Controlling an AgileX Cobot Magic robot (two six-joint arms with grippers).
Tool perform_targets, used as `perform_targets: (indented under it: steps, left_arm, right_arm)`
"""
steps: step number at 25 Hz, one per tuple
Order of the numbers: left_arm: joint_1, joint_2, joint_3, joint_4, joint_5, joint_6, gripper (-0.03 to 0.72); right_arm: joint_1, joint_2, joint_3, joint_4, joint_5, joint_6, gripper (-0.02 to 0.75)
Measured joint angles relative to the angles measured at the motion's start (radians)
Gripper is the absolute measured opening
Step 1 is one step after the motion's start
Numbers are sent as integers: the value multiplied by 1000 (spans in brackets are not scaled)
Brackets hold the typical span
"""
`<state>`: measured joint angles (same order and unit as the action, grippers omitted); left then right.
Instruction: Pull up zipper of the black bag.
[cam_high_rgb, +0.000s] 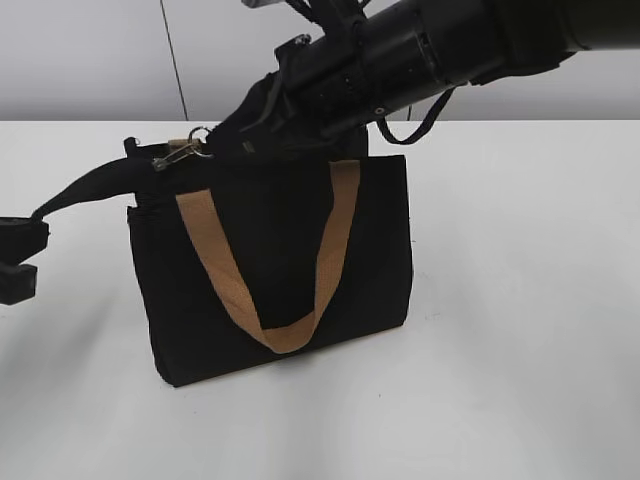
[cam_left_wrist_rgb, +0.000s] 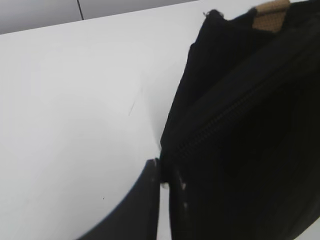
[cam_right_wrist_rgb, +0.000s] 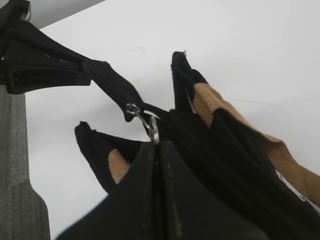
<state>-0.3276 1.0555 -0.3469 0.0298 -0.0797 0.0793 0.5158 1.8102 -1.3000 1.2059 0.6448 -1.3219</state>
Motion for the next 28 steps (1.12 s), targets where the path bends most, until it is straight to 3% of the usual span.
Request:
perform_targets:
  steps: [12, 28]
  left_arm:
    - [2, -4, 0, -7, 32, 0, 10]
    - [2, -33, 0, -8, 39, 1, 10]
  right_arm:
    - [-7, 0, 0, -123, -17, 69, -1]
    - [-7, 0, 0, -129, -55, 74, -1]
